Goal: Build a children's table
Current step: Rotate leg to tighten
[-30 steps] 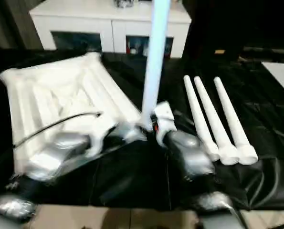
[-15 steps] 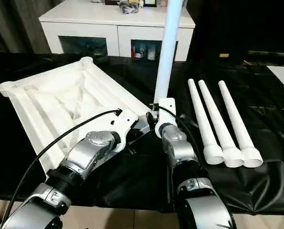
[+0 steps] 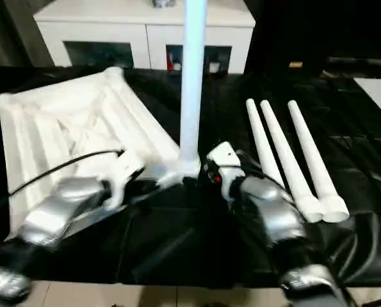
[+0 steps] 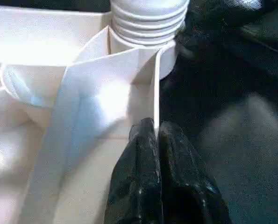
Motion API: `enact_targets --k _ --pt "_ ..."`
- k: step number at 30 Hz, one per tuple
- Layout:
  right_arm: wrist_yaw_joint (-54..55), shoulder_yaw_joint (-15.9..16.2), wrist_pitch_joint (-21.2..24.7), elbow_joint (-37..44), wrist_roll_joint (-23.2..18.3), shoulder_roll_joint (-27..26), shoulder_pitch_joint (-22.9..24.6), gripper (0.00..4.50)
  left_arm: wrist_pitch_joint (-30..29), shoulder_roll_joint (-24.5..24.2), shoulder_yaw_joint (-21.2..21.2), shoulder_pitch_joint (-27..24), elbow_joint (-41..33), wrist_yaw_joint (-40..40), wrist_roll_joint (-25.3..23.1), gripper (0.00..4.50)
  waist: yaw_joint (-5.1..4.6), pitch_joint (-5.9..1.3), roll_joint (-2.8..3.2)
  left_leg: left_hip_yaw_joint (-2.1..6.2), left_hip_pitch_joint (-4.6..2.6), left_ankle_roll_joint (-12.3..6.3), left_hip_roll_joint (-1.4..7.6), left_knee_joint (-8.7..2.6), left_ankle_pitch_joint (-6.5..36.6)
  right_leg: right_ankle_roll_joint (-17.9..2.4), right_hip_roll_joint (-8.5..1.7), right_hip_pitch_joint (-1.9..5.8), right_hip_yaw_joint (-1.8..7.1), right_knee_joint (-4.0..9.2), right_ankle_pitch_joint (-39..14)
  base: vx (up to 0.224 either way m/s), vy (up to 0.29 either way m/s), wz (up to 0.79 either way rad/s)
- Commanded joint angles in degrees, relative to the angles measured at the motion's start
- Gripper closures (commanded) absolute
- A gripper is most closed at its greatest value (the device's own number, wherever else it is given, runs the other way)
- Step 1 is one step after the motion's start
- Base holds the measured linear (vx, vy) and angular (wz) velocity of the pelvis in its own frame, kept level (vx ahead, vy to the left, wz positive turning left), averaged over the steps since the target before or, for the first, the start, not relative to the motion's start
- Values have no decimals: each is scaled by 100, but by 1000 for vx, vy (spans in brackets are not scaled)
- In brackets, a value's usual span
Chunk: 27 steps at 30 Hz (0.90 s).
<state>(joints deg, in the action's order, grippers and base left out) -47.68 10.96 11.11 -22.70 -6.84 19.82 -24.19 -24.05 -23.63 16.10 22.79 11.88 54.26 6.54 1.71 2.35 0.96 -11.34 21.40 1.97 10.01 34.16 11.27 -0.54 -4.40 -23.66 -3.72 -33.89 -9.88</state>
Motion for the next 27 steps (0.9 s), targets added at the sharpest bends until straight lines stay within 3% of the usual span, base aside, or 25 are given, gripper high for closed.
enact_targets --k 1,4,10,16,20,27 --pt "-390 153 76 255 -64 202 47 64 -198 -61 236 -70 -481 615 342 450 14 -340 -33 126 -80 -579 343 -375 779 -1593 -390 309 278 293 -654 0 0 0" --pt "-606 260 157 359 -84 311 75 64 -176 -135 267 -76 -521 715 337 450 46 -288 -35 122 -121 -338 344 -405 1222 -1463 -376 266 296 356 -1185 0 0 0" --pt "-693 296 153 316 14 290 48 64 -113 -119 236 -27 -410 666 265 450 37 -278 -57 157 -118 -90 337 -436 1477 -1214 -393 278 303 396 -1741 0 0 0" --pt "-793 152 289 331 -241 229 50 92 -168 -150 210 -24 -438 683 288 450 53 -316 -63 142 -94 -252 327 -396 1007 -1385 -388 311 306 318 -999 0 0 0" --pt "-866 132 332 359 -321 215 83 141 -178 -157 214 -42 -441 706 299 450 56 -307 -64 143 -93 -267 329 -399 1036 -1407 -387 314 297 325 -1077 0 0 0" --pt "-905 134 434 390 -368 205 185 173 -210 -158 229 -80 -441 763 301 450 70 -315 -57 144 -104 -233 331 -396 1013 -1382 -382 315 299 322 -1054 0 0 0"
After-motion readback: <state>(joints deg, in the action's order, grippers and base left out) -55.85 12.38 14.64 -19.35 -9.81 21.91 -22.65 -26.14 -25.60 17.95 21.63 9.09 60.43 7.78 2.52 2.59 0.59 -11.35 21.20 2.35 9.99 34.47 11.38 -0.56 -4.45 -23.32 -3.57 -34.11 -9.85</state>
